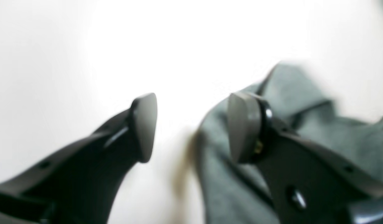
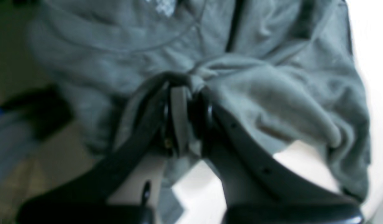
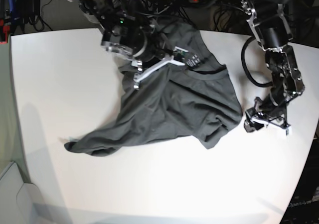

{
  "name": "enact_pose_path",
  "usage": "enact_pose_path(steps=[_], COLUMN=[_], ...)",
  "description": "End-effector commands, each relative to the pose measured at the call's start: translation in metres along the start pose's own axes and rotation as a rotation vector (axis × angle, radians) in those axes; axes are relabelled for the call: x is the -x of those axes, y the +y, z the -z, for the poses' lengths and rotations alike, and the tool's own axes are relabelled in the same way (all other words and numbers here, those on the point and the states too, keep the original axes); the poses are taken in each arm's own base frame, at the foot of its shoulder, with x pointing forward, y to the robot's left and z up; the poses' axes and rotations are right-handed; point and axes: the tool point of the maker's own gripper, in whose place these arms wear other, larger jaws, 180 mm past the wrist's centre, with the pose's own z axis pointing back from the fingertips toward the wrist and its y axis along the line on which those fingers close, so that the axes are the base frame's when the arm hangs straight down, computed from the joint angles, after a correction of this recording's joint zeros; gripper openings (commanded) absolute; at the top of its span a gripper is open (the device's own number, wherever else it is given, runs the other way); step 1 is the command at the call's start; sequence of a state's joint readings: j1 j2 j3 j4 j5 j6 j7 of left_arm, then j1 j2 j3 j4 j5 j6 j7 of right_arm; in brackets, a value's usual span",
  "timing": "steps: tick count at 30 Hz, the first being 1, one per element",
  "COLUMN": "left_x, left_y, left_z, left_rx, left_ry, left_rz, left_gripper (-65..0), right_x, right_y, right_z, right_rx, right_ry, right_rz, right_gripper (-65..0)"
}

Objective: Layout the t-shirt on the table in an organized manner, then fold the t-shirt properly
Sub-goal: 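Release the left gripper and move it over the shirt body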

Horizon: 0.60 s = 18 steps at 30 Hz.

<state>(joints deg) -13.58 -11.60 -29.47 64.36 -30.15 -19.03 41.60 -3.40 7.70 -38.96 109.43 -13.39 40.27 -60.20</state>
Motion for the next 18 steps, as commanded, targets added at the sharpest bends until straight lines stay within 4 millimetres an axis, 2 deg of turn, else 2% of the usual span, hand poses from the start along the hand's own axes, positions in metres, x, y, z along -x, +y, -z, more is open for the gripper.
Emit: enact_pose_path(steps=[1, 3, 6, 10, 12, 15, 18], left_x=[-0.031, -0.039, -0.045, -0.060, -0.068, -0.079, -0.077], left_y=[-0.003, -0.007, -0.007, -0.028, -0.040, -0.060, -0.087], left_z=[-0.006, -0.009, -0.019, -0.030, -0.037, -0.043, -0.041], left_rx=[0.018, 0.046, 0.071, 0.148, 0.194, 0.268, 0.344], left_ry=[-0.074, -0.099, -0.127, -0.185, -0.220, -0.253, -0.240], left_rz=[0.013, -0.010, -0.027, -0.042, -0.054, -0.073, -0.068], left_gripper=[-29.8, -29.8, -29.8, -29.8, -29.8, -29.8, -29.8], right_x=[-0.002, 0.002, 0.010, 0.009, 0.004, -0.003, -0.002], right_y=[-0.010, -0.010, -0.013, -0.018, -0.022, -0.029, -0.038], right_z=[0.002, 0.009, 0.013, 0.007, -0.001, -0.017, -0.026], right_rx=[0.034, 0.042, 0.062, 0.095, 0.120, 0.159, 0.194], right_ry=[0.011, 0.049, 0.096, 0.098, 0.076, 0.031, 0.028], right_rz=[-0.022, -0.064, -0.092, -0.109, -0.115, -0.118, -0.125], right_gripper=[-64.8, -63.2, -55.2, -43.9, -38.9, -36.1, -36.2])
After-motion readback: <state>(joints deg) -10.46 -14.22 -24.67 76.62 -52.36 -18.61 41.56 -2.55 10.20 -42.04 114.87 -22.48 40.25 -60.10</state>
